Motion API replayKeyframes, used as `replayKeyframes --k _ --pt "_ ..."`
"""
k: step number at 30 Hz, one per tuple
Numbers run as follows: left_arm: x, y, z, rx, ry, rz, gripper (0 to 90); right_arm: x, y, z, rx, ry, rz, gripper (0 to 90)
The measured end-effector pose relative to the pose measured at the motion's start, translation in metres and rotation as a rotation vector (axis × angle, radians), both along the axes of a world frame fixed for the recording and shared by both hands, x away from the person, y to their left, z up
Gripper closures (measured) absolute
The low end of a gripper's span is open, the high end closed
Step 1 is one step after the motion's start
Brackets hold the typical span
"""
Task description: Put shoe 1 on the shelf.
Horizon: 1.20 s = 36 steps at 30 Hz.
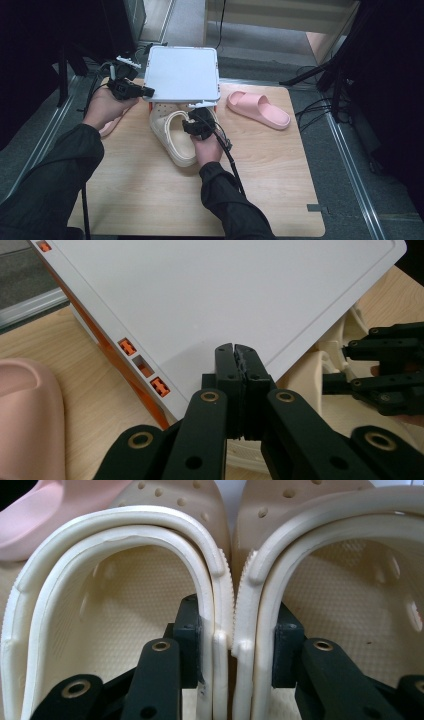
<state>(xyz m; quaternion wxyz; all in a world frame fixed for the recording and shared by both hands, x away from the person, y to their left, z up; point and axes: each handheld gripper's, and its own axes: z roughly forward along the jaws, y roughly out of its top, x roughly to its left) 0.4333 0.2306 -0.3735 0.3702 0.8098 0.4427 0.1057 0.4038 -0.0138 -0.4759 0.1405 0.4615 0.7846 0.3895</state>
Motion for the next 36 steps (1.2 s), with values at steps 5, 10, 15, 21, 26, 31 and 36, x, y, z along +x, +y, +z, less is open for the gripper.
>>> replayKeyframes --k 5,10,15,21,26,31,36 --pt "0.0 0.0 0.0 0.003 -0.003 -0.001 89.6 0.007 0.005 -0.004 0.004 -0.024 -0.033 66.0" --pt "0.001 0.0 0.0 0.0 0.004 -0.011 89.6 0.011 0.001 -0.005 0.024 -0.032 -0.059 66.0" --pt "0.001 0.0 0.0 -0.002 0.005 -0.01 89.6 0.011 0.004 -0.003 0.01 -0.043 -0.088 66.0" --pt "0.001 0.001 0.0 -0.008 0.007 -0.011 89.6 0.011 0.013 -0.013 -0.03 -0.058 -0.095 65.7" --pt "0.002 0.002 0.0 -0.009 0.007 -0.013 89.6 0.009 0.009 -0.015 -0.014 -0.049 -0.085 64.5" --pt "0.002 0.002 0.0 -0.016 0.012 -0.013 89.6 0.005 0.006 -0.016 -0.01 -0.046 -0.056 62.6" --pt "0.002 0.002 0.0 -0.007 0.013 -0.014 89.6 0.005 0.001 -0.011 0.015 -0.017 -0.017 55.0"
